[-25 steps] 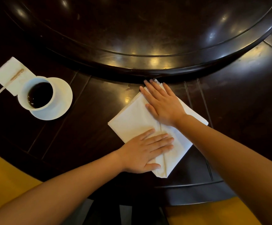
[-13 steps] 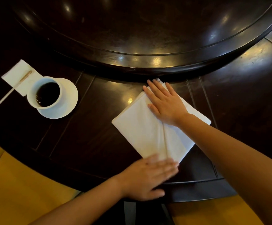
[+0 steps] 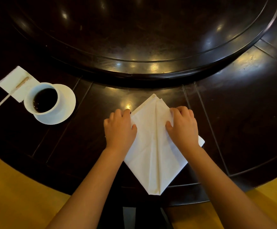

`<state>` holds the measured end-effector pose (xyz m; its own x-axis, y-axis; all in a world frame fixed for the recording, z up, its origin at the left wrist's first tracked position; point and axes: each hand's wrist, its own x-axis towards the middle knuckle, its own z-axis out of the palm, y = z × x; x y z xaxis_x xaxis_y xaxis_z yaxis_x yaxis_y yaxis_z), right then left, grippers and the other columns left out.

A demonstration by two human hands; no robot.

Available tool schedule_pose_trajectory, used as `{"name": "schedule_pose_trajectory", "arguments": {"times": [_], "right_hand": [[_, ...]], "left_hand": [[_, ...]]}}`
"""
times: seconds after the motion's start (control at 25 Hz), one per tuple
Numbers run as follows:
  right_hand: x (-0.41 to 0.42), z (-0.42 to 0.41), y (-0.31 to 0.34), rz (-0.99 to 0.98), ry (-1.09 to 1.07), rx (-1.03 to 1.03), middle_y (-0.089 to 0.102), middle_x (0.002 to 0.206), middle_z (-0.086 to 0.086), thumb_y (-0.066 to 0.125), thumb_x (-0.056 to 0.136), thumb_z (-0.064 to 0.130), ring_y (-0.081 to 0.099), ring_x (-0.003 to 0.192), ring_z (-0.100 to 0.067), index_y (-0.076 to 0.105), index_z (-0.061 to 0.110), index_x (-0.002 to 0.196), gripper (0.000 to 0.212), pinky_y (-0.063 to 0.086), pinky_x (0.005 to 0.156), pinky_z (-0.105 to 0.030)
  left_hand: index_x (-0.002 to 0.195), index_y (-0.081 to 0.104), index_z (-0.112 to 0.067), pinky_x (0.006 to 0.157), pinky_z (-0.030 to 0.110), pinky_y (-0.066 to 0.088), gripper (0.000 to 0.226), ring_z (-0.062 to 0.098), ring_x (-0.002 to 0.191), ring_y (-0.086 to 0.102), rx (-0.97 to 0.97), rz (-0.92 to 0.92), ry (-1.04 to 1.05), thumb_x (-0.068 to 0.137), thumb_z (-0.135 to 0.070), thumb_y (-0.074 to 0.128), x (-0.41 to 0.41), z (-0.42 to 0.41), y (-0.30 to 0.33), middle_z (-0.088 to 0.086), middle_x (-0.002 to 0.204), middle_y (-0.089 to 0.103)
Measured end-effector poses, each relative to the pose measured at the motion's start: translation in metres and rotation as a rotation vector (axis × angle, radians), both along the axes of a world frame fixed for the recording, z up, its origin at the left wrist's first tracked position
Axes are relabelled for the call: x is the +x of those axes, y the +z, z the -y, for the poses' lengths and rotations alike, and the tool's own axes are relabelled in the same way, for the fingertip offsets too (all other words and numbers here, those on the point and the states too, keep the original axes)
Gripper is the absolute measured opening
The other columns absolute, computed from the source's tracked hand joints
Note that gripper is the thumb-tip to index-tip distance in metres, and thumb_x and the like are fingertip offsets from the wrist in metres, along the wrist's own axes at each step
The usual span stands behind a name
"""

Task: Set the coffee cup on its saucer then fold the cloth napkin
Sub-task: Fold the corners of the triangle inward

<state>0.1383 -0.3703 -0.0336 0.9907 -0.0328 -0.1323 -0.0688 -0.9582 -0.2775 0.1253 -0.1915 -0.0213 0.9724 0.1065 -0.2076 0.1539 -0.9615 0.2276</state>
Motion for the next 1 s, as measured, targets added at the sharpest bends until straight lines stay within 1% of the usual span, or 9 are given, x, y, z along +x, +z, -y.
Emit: {"name": "schedule_pose_trajectory", "arguments": {"times": [0.16,0.28,0.36,0.48,0.6,0.72,0.84,0.92,1.0], "right_hand": [[0.011,0.001,0.011,-0.101,-0.05,-0.049,0.057,0.115,-0.004,0.058,0.087,0.038,0.048,0.107,-0.021,0.052,0.016,0.121,0.04,0.032,0.092,-0.033],[0.016,0.002,0.016,-0.15,-0.025,-0.032,0.056,0.112,-0.005,0.058,0.087,0.037,0.047,0.105,-0.021,0.057,0.015,0.111,0.032,0.032,0.092,-0.034],[0.018,0.002,0.018,-0.156,-0.03,0.011,0.059,0.102,-0.004,0.058,0.087,0.033,0.05,0.094,-0.019,0.058,0.014,0.103,0.024,0.032,0.092,-0.034],[0.019,0.005,0.025,-0.241,-0.068,0.089,0.054,0.076,0.003,0.059,0.087,0.026,0.051,0.074,-0.015,0.052,0.017,0.097,0.016,0.028,0.094,-0.036],[0.023,0.014,0.04,-0.34,-0.094,0.241,0.056,0.08,0.004,0.06,0.085,0.022,0.055,0.081,-0.019,0.052,0.021,0.092,0.011,0.03,0.092,-0.037],[0.028,0.018,0.076,-0.175,-0.083,0.47,0.057,0.071,0.004,0.061,0.081,0.016,0.056,0.074,-0.018,0.057,0.019,0.08,0.005,0.045,0.077,-0.035],[0.023,0.025,0.131,0.075,-0.018,0.667,0.059,0.071,0.003,0.063,0.077,0.009,0.054,0.067,-0.013,0.058,0.017,0.075,0.01,0.042,0.06,-0.024],[0.007,0.031,0.155,0.22,0.121,0.704,0.061,0.071,0.003,0.062,0.071,0.011,0.055,0.066,-0.011,0.058,0.015,0.074,0.007,0.041,0.059,-0.022],[-0.016,0.037,0.15,0.25,0.241,0.65,0.061,0.075,0.008,0.057,0.066,0.02,0.056,0.073,-0.005,0.057,0.02,0.075,0.008,0.041,0.07,-0.023]], "left_hand": [[0.109,0.054,-0.015,0.09,0.036,0.036,0.028,0.021,0.103,0.048,-0.14,-0.08,0.101,0.085,-0.029,0.059,0.007,-0.002,0.002,0.003,0.108,0.053],[0.091,0.056,-0.015,0.083,0.034,0.038,0.015,0.02,0.095,0.047,-0.148,-0.082,0.081,0.084,-0.028,0.059,0.01,-0.004,0.003,0.0,0.096,0.047],[0.081,0.052,-0.014,0.073,0.031,0.041,0.014,0.019,0.081,0.051,-0.241,-0.093,0.089,0.086,-0.026,0.058,0.013,-0.007,0.006,-0.003,0.081,0.049],[0.085,0.056,-0.012,0.059,0.026,0.043,0.009,0.019,0.07,0.056,-0.413,-0.18,0.112,0.087,-0.02,0.057,0.018,-0.014,0.013,-0.001,0.074,0.056],[0.092,0.061,-0.016,0.059,0.019,0.043,0.005,0.013,0.078,0.058,-0.49,-0.192,0.048,0.088,-0.016,0.057,0.024,-0.021,0.029,-0.002,0.086,0.062],[0.084,0.062,-0.018,0.062,0.017,0.043,0.007,0.011,0.079,0.059,-0.624,0.025,0.049,0.085,-0.012,0.06,0.028,-0.029,0.064,-0.003,0.084,0.064],[0.083,0.062,-0.015,0.068,0.008,0.038,0.009,0.002,0.082,0.055,-0.622,0.433,-0.093,0.081,-0.006,0.062,0.022,-0.038,0.111,-0.008,0.082,0.059],[0.085,0.062,-0.01,0.073,0.011,0.039,0.005,0.001,0.084,0.054,-0.602,0.579,-0.186,0.081,-0.01,0.059,0.008,-0.041,0.129,-0.006,0.085,0.058],[0.087,0.062,-0.009,0.078,0.015,0.042,0.012,0.006,0.086,0.055,-0.603,0.584,-0.242,0.081,-0.015,0.055,-0.013,-0.041,0.121,-0.004,0.088,0.059]]}}
